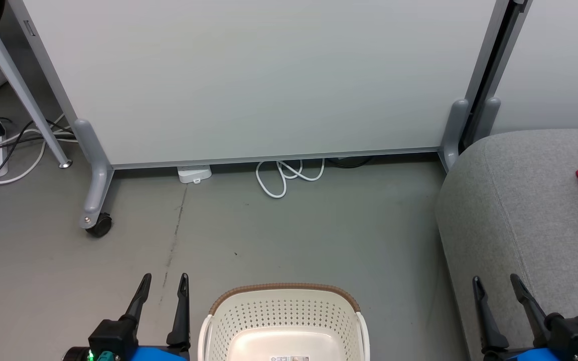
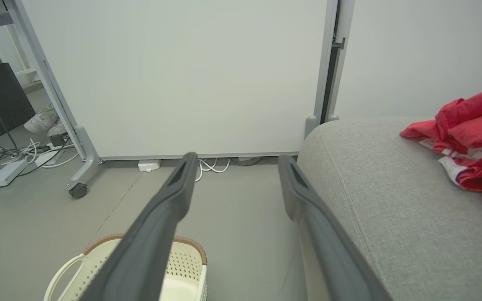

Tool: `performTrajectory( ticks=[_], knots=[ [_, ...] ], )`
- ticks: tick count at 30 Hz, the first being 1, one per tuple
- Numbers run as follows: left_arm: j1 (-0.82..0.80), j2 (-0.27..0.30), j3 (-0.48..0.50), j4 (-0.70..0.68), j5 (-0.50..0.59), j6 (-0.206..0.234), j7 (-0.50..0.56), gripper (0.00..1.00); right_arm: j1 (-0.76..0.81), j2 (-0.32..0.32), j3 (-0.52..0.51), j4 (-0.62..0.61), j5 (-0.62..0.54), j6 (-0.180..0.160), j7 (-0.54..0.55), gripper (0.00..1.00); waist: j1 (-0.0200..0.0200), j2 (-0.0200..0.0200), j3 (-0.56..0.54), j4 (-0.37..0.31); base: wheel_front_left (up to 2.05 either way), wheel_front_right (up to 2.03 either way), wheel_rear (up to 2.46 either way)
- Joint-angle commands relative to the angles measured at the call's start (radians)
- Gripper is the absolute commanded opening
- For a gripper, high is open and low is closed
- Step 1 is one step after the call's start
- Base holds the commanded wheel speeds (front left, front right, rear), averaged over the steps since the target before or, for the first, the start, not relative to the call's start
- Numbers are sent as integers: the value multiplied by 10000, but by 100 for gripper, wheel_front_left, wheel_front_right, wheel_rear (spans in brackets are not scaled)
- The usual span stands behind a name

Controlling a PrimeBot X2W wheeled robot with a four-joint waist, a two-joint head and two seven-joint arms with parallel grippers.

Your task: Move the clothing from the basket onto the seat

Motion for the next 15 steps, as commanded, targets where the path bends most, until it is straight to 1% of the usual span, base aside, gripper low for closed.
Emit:
performTrajectory(
  ticks=[1,15],
  knots=[
    [51,39,72,31,61,-27,-46,100,112,22,10,58,98,5,-68,100,0,-1,4,-17,0,0,0],
    [132,8,122,167,85,-101,-46,100,-66,22,260,318,404,5,-227,100,0,-1,37,-97,0,0,0]
  ],
)
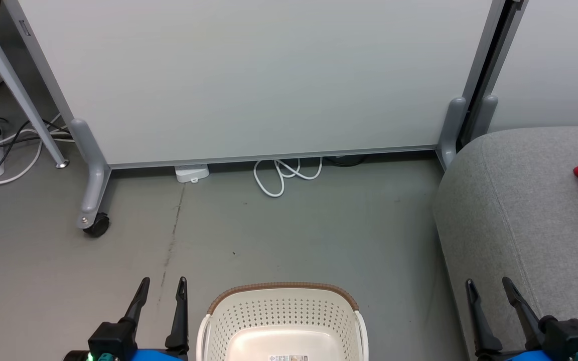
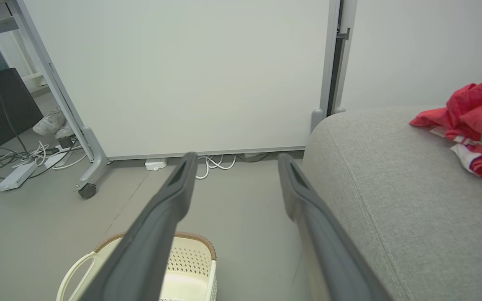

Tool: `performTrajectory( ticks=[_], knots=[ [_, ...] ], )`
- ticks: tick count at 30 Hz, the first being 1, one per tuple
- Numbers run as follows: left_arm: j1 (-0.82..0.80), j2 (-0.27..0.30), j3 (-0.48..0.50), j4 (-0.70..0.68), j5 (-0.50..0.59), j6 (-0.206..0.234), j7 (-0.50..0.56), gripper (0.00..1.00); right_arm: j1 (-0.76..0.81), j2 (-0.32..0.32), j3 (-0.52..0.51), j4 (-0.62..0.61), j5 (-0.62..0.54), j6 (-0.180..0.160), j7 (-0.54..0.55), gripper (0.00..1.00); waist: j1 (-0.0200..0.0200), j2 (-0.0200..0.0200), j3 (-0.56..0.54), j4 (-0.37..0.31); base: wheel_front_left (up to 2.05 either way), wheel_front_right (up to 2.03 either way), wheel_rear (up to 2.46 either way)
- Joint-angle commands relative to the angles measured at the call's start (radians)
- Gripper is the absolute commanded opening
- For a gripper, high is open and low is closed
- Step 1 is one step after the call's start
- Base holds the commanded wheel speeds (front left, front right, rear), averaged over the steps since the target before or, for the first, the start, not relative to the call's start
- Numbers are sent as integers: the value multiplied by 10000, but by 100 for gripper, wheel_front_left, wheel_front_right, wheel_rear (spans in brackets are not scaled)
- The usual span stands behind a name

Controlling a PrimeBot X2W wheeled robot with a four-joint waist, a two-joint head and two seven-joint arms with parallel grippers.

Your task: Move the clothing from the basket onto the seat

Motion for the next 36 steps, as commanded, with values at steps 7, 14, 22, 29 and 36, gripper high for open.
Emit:
performTrajectory(
  ticks=[7,14,22,29,36],
  knots=[
    [70,-54,-1,223,-33,4,44,0,28,13,40,264,92,0,29,0,0,0,30,13,0,0,0],
    [102,-96,130,326,-992,-1,306,0,-134,22,-28,543,1079,0,287,0,0,0,40,-19,0,0,0],
    [-70,-105,351,168,-2495,-8,692,0,-353,20,-74,553,2605,0,580,0,0,0,58,-70,0,0,0],
    [-209,-112,522,42,-3693,-15,1001,0,-532,18,-118,574,3818,1,824,0,0,0,74,-115,0,0,0],
    [-309,-118,666,-55,-4646,-21,1244,0,-681,17,-158,597,4779,1,1018,0,0,0,87,-154,0,0,0]
  ],
)
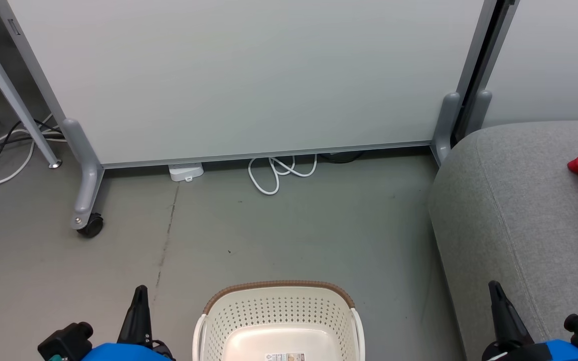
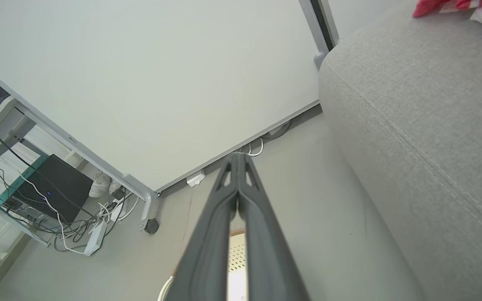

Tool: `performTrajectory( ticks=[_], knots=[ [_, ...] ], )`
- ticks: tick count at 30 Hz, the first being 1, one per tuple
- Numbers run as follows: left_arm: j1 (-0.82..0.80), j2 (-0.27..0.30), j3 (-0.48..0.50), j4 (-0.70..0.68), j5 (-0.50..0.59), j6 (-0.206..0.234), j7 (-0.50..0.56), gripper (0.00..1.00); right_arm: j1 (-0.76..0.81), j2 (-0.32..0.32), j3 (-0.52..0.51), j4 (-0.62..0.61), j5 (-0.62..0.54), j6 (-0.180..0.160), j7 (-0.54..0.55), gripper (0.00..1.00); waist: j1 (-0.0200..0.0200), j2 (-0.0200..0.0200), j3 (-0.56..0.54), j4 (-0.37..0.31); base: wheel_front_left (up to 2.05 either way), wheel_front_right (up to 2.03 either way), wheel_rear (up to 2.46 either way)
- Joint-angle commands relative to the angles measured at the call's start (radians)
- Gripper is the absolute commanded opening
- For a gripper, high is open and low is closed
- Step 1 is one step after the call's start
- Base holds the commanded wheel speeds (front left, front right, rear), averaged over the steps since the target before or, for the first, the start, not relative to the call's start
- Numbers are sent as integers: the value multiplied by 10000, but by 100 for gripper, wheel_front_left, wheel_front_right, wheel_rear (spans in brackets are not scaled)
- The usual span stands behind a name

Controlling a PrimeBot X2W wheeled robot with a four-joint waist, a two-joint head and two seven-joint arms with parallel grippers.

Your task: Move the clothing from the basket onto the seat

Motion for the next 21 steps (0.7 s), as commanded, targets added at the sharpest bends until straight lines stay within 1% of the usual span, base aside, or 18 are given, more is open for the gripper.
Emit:
performTrajectory(
  ticks=[1,21],
  knots=[
    [-317,2,117,-184,-352,-26,69,0,-334,-26,-38,-101,353,3,68,0,-1,0,2,-7,0,0,0],
    [-627,-16,514,-471,-3096,-45,783,0,-760,-31,-158,-28,3133,4,649,0,-1,0,47,-137,0,0,0]
  ],
)
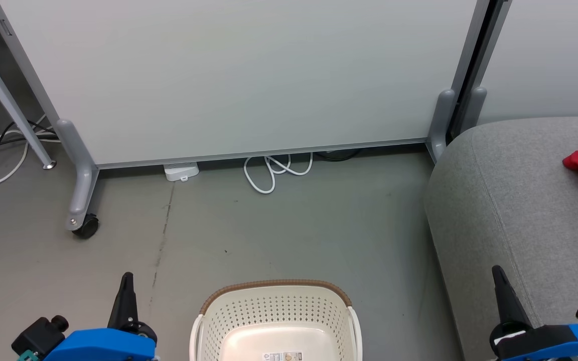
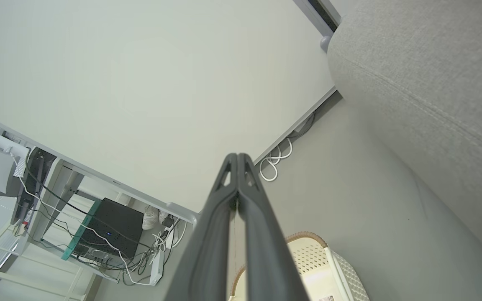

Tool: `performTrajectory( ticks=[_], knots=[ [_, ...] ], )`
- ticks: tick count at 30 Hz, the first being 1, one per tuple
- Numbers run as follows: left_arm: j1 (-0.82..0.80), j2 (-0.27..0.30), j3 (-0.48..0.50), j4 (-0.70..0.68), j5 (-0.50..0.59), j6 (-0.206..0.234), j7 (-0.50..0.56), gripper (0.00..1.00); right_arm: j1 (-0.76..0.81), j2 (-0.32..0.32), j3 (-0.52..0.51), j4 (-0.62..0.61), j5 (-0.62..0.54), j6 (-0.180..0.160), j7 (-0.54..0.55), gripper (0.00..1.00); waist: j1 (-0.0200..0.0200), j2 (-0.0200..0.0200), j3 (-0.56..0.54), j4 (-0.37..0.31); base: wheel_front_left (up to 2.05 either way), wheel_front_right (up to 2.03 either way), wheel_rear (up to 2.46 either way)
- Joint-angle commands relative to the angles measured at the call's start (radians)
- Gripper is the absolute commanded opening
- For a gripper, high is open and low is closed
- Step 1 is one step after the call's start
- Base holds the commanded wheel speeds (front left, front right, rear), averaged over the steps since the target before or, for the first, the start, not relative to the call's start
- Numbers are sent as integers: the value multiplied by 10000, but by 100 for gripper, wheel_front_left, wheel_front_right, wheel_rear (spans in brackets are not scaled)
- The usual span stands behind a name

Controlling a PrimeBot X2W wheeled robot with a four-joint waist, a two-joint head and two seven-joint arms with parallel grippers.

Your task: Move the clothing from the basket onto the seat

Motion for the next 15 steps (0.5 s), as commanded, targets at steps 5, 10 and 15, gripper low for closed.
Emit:
performTrajectory(
  ticks=[5,10,15],
  knots=[
    [-365,-5,145,-215,-787,-50,206,0,-358,-32,-62,-72,817,4,190,0,-1,0,12,-35,0,0,0],
    [-438,-8,237,-275,-1360,-55,351,0,-455,-33,-85,-58,1399,4,310,0,-1,0,23,-67,0,0,0],
    [-481,-11,316,-332,-1907,-60,494,0,-524,-35,-110,-40,1955,5,420,0,-1,0,34,-99,0,0,0]
  ],
)
